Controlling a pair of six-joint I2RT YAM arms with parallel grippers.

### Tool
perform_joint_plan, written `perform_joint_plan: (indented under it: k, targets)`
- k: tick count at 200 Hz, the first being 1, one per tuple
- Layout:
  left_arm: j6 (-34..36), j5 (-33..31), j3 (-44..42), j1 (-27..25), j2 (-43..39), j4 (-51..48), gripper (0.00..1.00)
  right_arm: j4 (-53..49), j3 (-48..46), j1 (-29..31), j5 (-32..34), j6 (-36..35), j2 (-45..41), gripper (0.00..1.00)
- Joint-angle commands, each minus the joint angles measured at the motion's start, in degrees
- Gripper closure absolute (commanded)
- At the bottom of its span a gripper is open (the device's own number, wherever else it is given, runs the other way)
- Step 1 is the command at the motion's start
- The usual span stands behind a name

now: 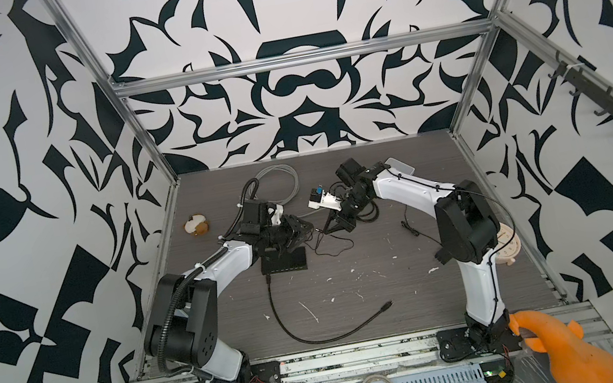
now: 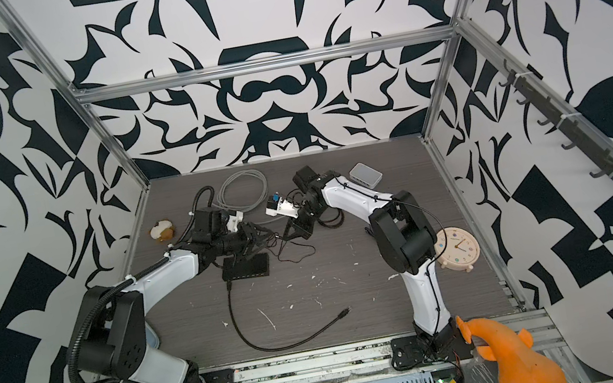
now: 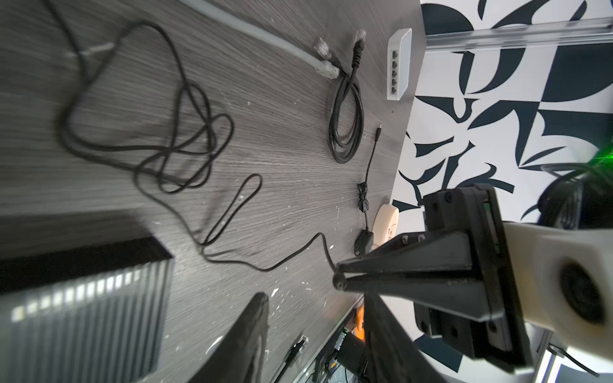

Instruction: Insert the plug into the switch port

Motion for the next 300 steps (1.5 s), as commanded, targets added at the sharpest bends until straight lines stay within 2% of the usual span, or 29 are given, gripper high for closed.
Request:
perform_joint_plan:
  k: [1, 19, 37, 81, 124, 168, 193, 247, 263, 286, 300]
  targets:
    - [-3.19, 1.39, 0.64, -1.42, 1.42, 5.19, 0.52, 0.41, 0.03, 0.41, -1.75, 0.88, -1.31, 1.00]
    - [-3.19, 1.08, 0.60, -1.90, 2.24, 5.52, 0.54, 0.88, 0.09, 0.61, -1.88, 1.08, -1.15, 1.00]
    - [-3.34, 0.90, 0.45, -1.83, 2.64, 6.00, 0.60, 0.83, 0.18, 0.86, -1.87, 1.08, -1.15, 1.00]
    - [-3.18, 0.64, 0.37, -1.94, 3.15, 6.45, 0.62, 0.89, -0.17, 0.86, -2.11, 0.92, -1.06, 1.00]
    - [-3.69, 0.81, -0.06, -1.92, 3.34, 7.66, 0.74, 0.98, -0.17, 0.87, -2.18, 0.83, -0.95, 1.00]
    - [-3.87, 1.27, -0.40, -1.96, 3.63, 8.30, 0.79, 0.91, -0.11, 0.90, -2.12, 0.88, -0.88, 1.00]
    - [-3.96, 1.38, -0.49, -1.96, 3.74, 8.40, 0.89, 1.06, -0.21, 0.92, -2.10, 1.15, -0.92, 1.00]
    - [-4.13, 1.95, -0.65, -1.93, 3.72, 8.58, 0.94, 1.74, -1.57, 0.90, -1.88, 1.08, -2.02, 1.00]
    - [-4.40, 2.00, -0.91, -1.66, 3.24, 8.78, 0.95, 3.65, -4.23, 0.65, -0.02, 0.99, -3.79, 1.00]
    - [-4.86, 2.64, -1.28, -1.24, 2.82, 8.92, 0.95, 12.72, -12.77, -0.50, 1.56, 1.98, -8.70, 0.76]
    - [-5.37, 3.05, -1.49, -1.21, 2.83, 9.29, 0.95, 20.24, -18.64, -0.85, 1.75, 3.41, -11.77, 0.68]
